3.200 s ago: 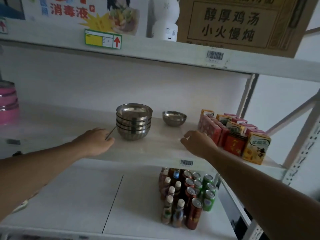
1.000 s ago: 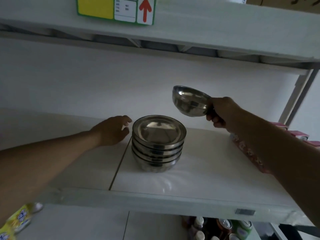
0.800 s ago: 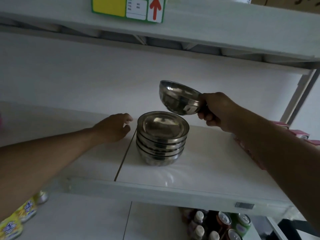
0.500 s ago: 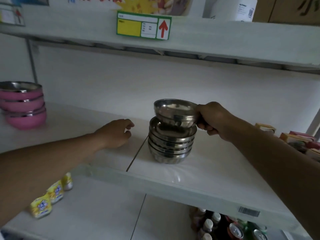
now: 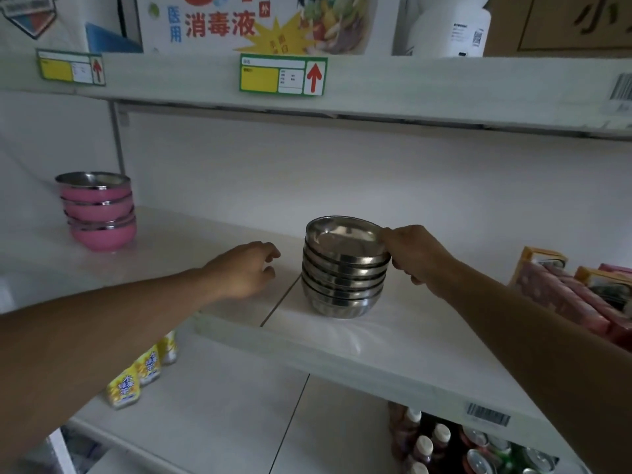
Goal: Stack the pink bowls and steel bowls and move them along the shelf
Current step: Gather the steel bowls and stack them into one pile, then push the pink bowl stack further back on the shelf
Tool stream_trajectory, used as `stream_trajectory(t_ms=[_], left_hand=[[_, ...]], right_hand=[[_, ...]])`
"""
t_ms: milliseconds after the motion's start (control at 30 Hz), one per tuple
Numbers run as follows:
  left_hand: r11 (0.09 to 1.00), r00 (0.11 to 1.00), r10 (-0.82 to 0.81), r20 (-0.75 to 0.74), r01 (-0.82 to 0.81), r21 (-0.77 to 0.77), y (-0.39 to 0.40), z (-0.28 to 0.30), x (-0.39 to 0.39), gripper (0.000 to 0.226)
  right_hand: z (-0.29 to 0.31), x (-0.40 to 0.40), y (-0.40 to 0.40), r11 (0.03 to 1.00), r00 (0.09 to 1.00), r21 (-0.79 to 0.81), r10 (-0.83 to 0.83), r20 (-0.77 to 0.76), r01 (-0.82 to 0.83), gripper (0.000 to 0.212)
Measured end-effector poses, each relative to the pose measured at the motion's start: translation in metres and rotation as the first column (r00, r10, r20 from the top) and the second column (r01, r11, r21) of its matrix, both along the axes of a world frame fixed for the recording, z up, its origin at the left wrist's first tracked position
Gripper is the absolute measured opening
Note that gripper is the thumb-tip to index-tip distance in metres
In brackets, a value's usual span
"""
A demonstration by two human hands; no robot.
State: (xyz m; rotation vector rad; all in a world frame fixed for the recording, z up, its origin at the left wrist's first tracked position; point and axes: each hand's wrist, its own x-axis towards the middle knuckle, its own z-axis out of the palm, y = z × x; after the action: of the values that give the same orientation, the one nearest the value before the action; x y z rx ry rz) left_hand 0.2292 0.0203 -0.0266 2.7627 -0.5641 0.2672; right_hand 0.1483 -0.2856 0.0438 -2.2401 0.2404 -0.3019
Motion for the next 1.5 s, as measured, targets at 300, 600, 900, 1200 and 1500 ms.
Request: stream_trajectory(t_ms=[300,600,900,1200,1500], left_hand=[[0.996,0.997,0.079,-0.021,-0.078,0.048,0.001,0.01,-0.031,0.055],[0.973,0.975,0.204,-0.083,-0.194,0.123,0.001,0.0,-0.078,0.062],[0.972,0.976,0.211,-0.054,-0.203,0.117,0.009,-0.018,-0.122,0.059],[0.982,0.983,0.18,-0.043,-0.177,0.072,0.077,-0.017,-0.158,0.056],[0.96,0.958,0.28,-0.066,-0.28,0.014,0.215,-0.036,-0.201,0.056]], right_hand=[[-0.048,-0.022,-0.059,0.891,1.0,-0.454,-0.001,0.021,0.011,0.051],[-0.084,-0.058,-0.07,0.766,0.986,-0.623,0.089,-0.141,-0.159,0.069],[-0.082,-0.108,-0.041,0.763,0.989,-0.63,0.118,-0.085,-0.145,0.058],[-0.075,-0.14,0.049,0.807,0.977,-0.573,0.207,0.049,-0.143,0.044],[-0.095,-0.135,0.216,0.745,0.901,-0.594,0.427,0.073,-0.305,0.053]])
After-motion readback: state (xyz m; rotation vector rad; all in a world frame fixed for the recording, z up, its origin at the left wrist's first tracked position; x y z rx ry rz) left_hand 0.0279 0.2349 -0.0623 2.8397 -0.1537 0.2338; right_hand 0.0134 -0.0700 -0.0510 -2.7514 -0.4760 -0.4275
